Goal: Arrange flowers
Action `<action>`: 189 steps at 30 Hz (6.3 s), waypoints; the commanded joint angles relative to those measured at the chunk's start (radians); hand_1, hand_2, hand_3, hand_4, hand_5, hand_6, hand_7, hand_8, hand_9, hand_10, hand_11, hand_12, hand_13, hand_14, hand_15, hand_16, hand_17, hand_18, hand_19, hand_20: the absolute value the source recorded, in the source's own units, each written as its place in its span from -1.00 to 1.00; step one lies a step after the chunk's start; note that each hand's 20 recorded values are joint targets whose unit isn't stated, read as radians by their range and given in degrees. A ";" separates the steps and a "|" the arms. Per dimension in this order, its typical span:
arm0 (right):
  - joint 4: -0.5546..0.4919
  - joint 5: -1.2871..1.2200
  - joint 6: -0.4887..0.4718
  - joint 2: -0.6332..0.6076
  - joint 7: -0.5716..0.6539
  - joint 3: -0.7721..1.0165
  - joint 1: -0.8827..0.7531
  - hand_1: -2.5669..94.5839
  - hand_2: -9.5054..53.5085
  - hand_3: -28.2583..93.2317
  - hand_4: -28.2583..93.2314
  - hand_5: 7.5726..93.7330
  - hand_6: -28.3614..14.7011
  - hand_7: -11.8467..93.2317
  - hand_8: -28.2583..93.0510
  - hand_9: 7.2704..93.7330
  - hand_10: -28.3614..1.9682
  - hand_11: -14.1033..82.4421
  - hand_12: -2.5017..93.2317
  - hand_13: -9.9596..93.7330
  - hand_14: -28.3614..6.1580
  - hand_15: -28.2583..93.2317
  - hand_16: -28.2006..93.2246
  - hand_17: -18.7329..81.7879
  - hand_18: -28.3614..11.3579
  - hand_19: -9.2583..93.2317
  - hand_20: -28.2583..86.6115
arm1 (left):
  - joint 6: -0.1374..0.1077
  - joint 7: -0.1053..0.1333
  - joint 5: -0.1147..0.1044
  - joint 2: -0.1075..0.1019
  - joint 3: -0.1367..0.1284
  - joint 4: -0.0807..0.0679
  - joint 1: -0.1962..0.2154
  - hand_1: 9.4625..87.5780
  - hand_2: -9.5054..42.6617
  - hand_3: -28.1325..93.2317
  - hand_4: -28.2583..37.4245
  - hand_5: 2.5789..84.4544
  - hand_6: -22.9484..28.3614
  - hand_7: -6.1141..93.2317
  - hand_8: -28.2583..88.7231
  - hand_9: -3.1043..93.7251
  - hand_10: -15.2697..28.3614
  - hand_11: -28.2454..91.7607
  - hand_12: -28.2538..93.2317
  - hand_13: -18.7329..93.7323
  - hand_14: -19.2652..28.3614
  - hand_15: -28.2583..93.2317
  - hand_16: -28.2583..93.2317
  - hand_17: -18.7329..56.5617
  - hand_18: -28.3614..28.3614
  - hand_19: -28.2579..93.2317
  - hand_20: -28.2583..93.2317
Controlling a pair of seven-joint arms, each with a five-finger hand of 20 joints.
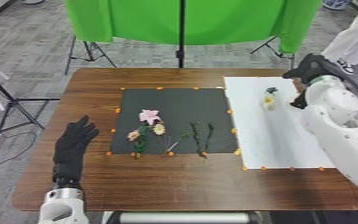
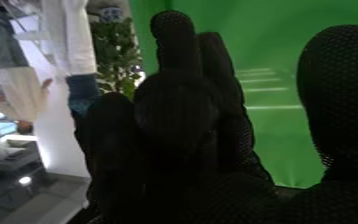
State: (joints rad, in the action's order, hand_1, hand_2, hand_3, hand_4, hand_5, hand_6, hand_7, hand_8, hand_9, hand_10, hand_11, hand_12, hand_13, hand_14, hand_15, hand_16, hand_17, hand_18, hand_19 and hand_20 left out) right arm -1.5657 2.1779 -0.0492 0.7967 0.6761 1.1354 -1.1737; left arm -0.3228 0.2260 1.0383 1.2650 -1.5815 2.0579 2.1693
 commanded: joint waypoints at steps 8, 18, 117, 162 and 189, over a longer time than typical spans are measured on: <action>0.069 -0.028 0.001 0.066 -0.018 -0.077 -0.013 -0.28 -1.00 0.48 -0.79 0.44 0.14 -0.50 -0.66 0.74 -0.05 -0.18 -0.45 0.94 0.44 0.44 0.04 0.73 -0.06 1.00 0.49 | 0.015 -0.015 0.007 0.009 0.009 -0.007 0.015 -0.80 -0.21 0.53 -1.00 -0.11 0.14 -0.69 -0.61 -0.15 0.31 -0.19 -0.36 -0.13 0.50 -0.07 -0.59 -0.37 0.38 -0.35 -0.25; 0.163 0.044 -0.016 0.115 -0.023 -0.148 0.022 -0.28 -1.00 0.43 -0.83 0.45 0.07 -0.53 -0.66 0.75 -0.09 -0.18 -0.46 0.96 0.48 0.43 0.04 0.77 0.00 1.00 0.46 | 0.019 -0.016 0.009 0.015 0.013 -0.009 0.015 -0.78 -0.24 0.55 -1.00 -0.12 0.14 -0.69 -0.61 -0.15 0.31 -0.19 -0.36 -0.13 0.50 -0.07 -0.59 -0.37 0.38 -0.35 -0.25; -0.194 -0.203 -0.130 0.153 -0.264 -0.570 0.188 0.03 -0.94 0.47 -0.83 0.68 0.29 -0.41 -0.39 0.93 0.16 -0.01 -0.40 1.00 0.50 0.44 0.03 0.78 -0.08 1.00 0.50 | 0.038 -0.039 0.017 0.013 0.018 -0.010 0.010 -0.73 -0.35 0.57 -1.00 -0.11 0.16 -0.70 -0.61 -0.16 0.31 -0.20 -0.36 -0.13 0.50 -0.07 -0.59 -0.37 0.39 -0.35 -0.25; -0.088 -0.008 -0.142 -0.004 -0.061 -0.055 0.087 -0.26 -1.00 0.59 -0.84 -0.24 0.18 -0.60 -0.64 -0.14 -0.35 -0.58 -0.54 0.66 0.16 0.45 -0.02 0.46 -0.35 1.00 0.35 | 0.038 -0.038 0.020 0.014 0.007 -0.003 0.024 -0.73 -0.37 0.57 -1.00 -0.11 0.15 -0.69 -0.61 -0.15 0.31 -0.20 -0.36 -0.13 0.51 -0.07 -0.59 -0.38 0.39 -0.35 -0.25; 0.214 0.019 0.110 0.008 -0.095 -0.118 -0.032 -0.03 -1.00 0.61 -0.97 0.30 0.49 -0.43 -0.73 0.68 0.14 -0.34 -0.59 0.96 0.55 0.44 -0.02 0.70 -0.11 1.00 0.44 | 0.042 -0.039 0.022 0.021 0.003 -0.003 0.022 -0.72 -0.37 0.57 -1.00 -0.10 0.15 -0.69 -0.61 -0.15 0.31 -0.20 -0.36 -0.12 0.50 -0.07 -0.59 -0.38 0.39 -0.35 -0.25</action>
State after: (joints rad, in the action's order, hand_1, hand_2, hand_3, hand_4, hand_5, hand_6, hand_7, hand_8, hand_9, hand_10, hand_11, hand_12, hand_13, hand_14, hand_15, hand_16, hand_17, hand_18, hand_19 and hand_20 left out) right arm -1.3799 2.1410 -0.0174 0.8013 0.6236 1.0802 -1.1895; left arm -0.2859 0.1932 1.0541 1.2727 -1.5842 2.0626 2.1756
